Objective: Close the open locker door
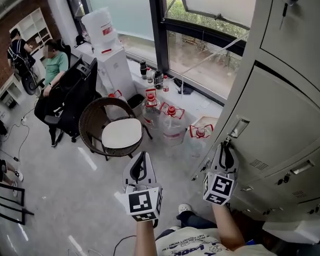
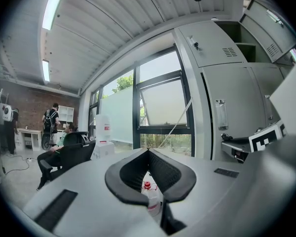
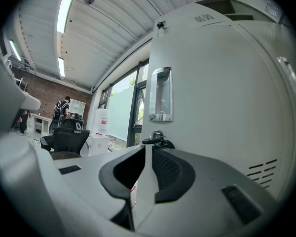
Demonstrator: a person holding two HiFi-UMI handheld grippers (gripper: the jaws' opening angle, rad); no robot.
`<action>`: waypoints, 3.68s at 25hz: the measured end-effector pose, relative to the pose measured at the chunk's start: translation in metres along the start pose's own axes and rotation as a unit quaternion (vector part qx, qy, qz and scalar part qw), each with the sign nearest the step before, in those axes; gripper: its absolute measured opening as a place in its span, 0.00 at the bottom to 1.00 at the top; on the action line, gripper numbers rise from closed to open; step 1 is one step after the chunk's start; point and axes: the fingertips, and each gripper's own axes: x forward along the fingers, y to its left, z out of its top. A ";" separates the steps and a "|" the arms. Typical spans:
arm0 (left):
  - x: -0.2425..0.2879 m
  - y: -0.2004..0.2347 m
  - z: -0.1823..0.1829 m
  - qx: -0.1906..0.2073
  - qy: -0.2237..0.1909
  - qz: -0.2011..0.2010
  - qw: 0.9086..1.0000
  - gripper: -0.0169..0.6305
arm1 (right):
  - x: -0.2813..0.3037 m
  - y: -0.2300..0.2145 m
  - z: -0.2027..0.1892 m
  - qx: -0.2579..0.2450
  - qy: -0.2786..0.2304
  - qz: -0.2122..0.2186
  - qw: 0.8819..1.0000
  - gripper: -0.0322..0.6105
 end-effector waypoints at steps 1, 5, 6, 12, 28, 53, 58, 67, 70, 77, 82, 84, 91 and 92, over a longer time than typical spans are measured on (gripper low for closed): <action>0.002 -0.001 0.000 0.001 0.001 0.001 1.000 0.03 | 0.003 -0.002 0.000 0.000 0.001 0.000 1.000 0.11; 0.011 -0.006 0.003 -0.003 0.003 -0.001 1.000 0.03 | 0.013 -0.010 0.002 0.001 0.004 -0.003 1.000 0.11; 0.013 -0.007 0.003 -0.005 0.005 -0.002 1.000 0.03 | 0.015 -0.012 0.002 0.001 0.005 -0.005 1.000 0.11; 0.022 -0.012 0.004 -0.006 0.006 -0.005 1.000 0.03 | 0.025 -0.024 0.001 0.001 0.005 -0.013 1.000 0.11; 0.016 -0.017 0.004 -0.006 0.005 -0.015 1.000 0.03 | 0.014 -0.032 -0.008 0.014 0.018 -0.019 1.000 0.11; -0.085 -0.083 0.038 0.016 -0.035 -0.161 0.986 0.03 | -0.205 -0.103 0.057 0.009 -0.051 -0.128 0.990 0.34; -0.093 -0.143 0.049 0.019 -0.054 -0.235 0.970 0.03 | -0.263 -0.153 0.075 -0.001 -0.078 -0.203 0.976 0.33; -0.119 -0.241 0.092 0.023 -0.084 -0.346 0.934 0.03 | -0.355 -0.223 0.132 -0.027 -0.119 -0.311 0.942 0.33; -0.128 -0.279 0.101 0.023 -0.092 -0.377 0.921 0.03 | -0.381 -0.248 0.144 -0.025 -0.132 -0.338 0.932 0.34; -0.167 -0.367 0.123 0.021 -0.113 -0.442 0.890 0.03 | -0.446 -0.307 0.184 -0.045 -0.174 -0.385 0.905 0.33; -0.192 -0.420 0.136 0.021 -0.121 -0.475 0.871 0.03 | -0.485 -0.346 0.217 -0.067 -0.202 -0.406 0.889 0.34; -0.203 -0.442 0.142 0.020 -0.127 -0.490 0.862 0.03 | -0.498 -0.359 0.232 -0.072 -0.217 -0.409 0.883 0.33; -0.244 -0.503 0.160 0.017 -0.155 -0.536 0.830 0.03 | -0.537 -0.391 0.275 -0.105 -0.259 -0.422 0.863 0.34; -0.249 -0.509 0.162 0.017 -0.158 -0.540 0.826 0.03 | -0.539 -0.393 0.279 -0.108 -0.263 -0.419 0.862 0.33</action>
